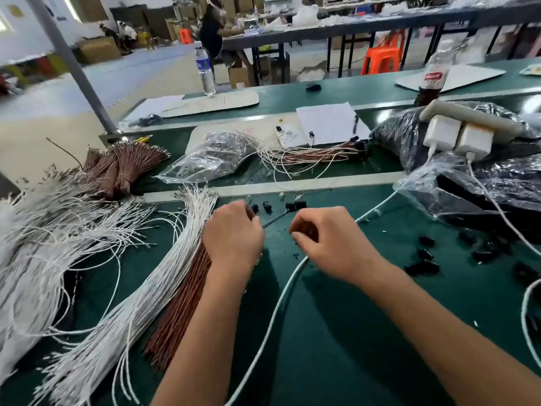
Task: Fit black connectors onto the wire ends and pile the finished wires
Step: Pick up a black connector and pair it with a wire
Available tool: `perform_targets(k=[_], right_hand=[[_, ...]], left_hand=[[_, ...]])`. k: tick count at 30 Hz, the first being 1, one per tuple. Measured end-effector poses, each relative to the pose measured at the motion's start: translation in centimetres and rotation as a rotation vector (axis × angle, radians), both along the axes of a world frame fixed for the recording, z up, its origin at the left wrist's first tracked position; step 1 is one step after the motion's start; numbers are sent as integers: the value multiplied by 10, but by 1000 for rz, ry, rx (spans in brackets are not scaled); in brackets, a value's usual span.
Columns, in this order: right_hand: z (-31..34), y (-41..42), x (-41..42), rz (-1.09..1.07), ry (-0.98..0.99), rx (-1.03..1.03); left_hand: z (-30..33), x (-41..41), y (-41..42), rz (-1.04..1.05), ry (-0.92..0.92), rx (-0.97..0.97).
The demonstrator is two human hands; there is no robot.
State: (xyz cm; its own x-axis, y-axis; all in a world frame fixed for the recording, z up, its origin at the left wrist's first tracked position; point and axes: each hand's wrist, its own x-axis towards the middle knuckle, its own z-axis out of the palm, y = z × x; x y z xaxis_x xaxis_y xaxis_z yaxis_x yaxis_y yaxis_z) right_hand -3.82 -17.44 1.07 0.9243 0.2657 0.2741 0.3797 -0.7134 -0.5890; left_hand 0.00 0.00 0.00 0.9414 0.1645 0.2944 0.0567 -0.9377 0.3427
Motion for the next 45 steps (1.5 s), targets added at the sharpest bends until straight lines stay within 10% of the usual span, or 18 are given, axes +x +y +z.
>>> perform_targets(k=[12, 24, 29, 35, 40, 45], right_hand=[[-32, 20, 96, -375, -9, -397], [-13, 21, 79, -107, -125, 185], [-28, 23, 90, 65, -147, -423], [-30, 28, 100, 128, -127, -626], [5, -6, 93, -26, -181, -182], [29, -49, 86, -256, -306, 56]], left_hand=[[6, 75, -1, -262, 151, -43], [-8, 41, -25, -97, 73, -1313], [-7, 40, -1, 161, -215, -1120], [-16, 37, -3, -3, -303, -624], [-22, 35, -10, -263, -234, -268], [-25, 31, -18, -333, -243, -428]])
